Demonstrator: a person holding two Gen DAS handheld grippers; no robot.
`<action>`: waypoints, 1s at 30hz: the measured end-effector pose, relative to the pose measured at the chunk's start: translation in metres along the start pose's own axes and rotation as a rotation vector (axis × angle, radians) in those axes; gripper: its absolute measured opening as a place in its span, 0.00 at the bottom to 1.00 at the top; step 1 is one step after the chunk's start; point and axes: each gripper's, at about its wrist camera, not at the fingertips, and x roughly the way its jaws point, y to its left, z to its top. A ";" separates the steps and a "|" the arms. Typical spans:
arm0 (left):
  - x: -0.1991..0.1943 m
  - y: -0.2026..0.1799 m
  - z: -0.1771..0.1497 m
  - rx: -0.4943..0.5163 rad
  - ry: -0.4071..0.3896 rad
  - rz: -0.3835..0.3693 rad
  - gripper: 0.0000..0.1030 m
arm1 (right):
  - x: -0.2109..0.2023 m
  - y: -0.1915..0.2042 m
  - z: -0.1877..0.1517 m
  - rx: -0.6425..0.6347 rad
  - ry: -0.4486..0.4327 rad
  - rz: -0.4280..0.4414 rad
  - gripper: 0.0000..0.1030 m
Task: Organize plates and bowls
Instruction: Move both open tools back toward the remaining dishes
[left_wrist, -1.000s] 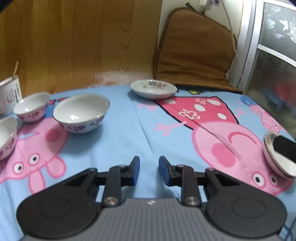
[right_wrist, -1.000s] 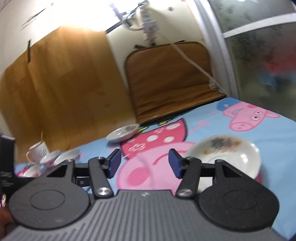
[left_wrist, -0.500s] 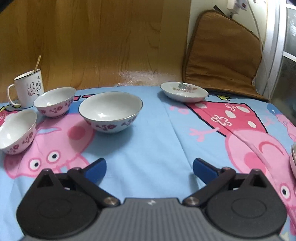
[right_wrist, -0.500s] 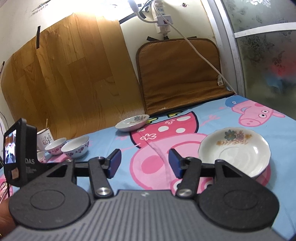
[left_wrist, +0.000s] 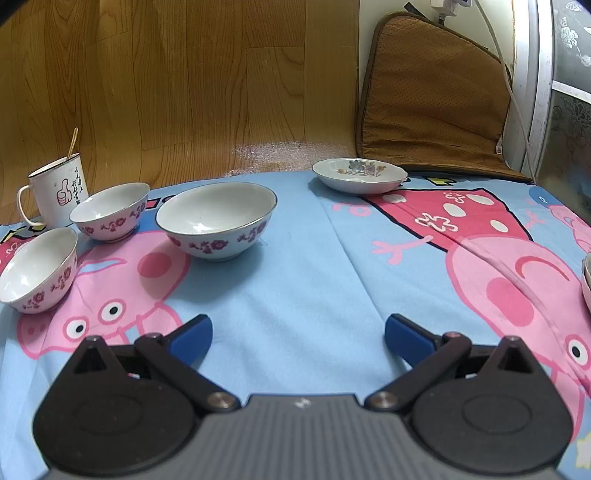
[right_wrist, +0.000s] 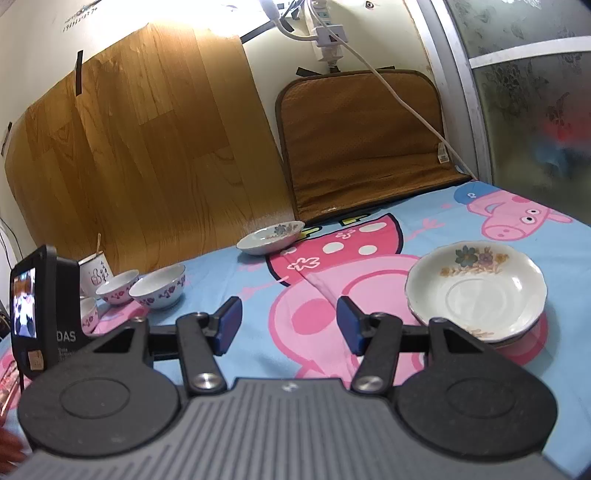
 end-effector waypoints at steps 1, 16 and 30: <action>0.000 0.000 0.000 0.000 0.000 0.000 1.00 | 0.001 0.000 0.001 0.007 0.001 0.003 0.57; 0.000 0.000 0.000 0.000 -0.001 0.001 1.00 | -0.002 -0.002 0.001 0.033 0.005 -0.014 0.58; 0.001 -0.001 0.000 -0.001 -0.001 0.002 1.00 | 0.069 -0.027 0.093 0.175 0.185 0.088 0.58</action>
